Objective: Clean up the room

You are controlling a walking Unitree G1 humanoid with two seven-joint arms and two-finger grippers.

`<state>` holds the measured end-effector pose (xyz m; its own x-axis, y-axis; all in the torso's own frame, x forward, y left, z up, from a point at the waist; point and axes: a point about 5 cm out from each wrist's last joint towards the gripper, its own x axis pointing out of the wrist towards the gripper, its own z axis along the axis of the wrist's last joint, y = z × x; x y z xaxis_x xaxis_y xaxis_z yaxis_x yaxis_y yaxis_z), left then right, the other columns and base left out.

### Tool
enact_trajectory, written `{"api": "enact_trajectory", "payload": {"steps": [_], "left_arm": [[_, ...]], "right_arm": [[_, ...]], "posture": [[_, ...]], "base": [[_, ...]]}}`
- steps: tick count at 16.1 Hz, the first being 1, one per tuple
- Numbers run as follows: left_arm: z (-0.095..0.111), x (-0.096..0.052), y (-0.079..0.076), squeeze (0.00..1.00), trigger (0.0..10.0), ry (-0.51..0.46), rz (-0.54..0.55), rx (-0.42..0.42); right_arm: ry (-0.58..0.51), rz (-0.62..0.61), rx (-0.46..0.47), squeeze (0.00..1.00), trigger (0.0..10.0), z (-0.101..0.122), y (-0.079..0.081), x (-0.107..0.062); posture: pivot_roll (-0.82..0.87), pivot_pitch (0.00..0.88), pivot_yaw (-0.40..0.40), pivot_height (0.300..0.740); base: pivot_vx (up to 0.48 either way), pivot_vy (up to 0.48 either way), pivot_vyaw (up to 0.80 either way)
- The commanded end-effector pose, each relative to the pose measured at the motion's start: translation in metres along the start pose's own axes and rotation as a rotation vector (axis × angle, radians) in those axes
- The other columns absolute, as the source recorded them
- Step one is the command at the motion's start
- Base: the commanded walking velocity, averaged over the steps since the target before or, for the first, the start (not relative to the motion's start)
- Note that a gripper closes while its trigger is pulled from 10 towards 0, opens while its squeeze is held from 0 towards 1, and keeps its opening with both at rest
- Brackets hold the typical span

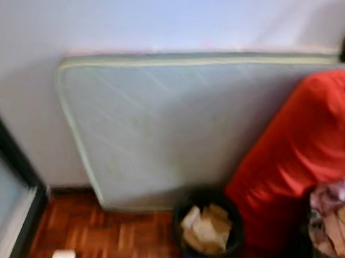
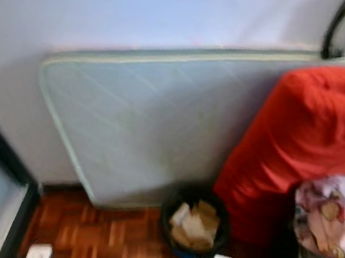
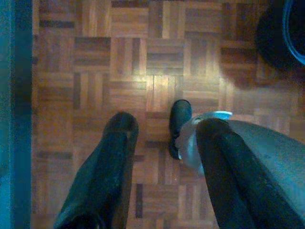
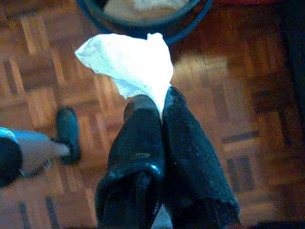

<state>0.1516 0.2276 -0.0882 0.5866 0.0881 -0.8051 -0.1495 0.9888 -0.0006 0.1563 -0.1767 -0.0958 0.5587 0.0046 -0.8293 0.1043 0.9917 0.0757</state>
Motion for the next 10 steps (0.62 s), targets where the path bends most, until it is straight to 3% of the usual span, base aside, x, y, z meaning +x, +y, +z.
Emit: {"api": "enact_trajectory", "payload": {"steps": [1, 4, 10], "left_arm": [[0.002, 0.000, -0.001, 0.00, 10.0, -0.010, -0.004, 0.007], [0.006, 0.000, -0.003, 0.00, 10.0, -0.057, -0.022, 0.009], [0.018, -0.001, -0.005, 0.00, 10.0, -0.192, -0.028, -0.003]], "right_arm": [[-0.004, -0.004, 0.024, 0.00, 10.0, -0.001, -0.002, -0.001], [-0.037, -0.028, 0.051, 0.00, 10.0, 0.004, -0.011, -0.001], [-0.307, 0.038, 0.081, 0.00, 10.0, 0.071, 0.001, 0.004]], "posture": [[0.04, 0.004, 0.012, 0.740], [0.04, 0.006, 0.005, 0.740], [0.03, 0.000, -0.013, 0.740]], "base": [[0.000, 0.000, 0.00], [0.000, 0.000, 0.00], [0.000, 0.000, 0.00]]}}
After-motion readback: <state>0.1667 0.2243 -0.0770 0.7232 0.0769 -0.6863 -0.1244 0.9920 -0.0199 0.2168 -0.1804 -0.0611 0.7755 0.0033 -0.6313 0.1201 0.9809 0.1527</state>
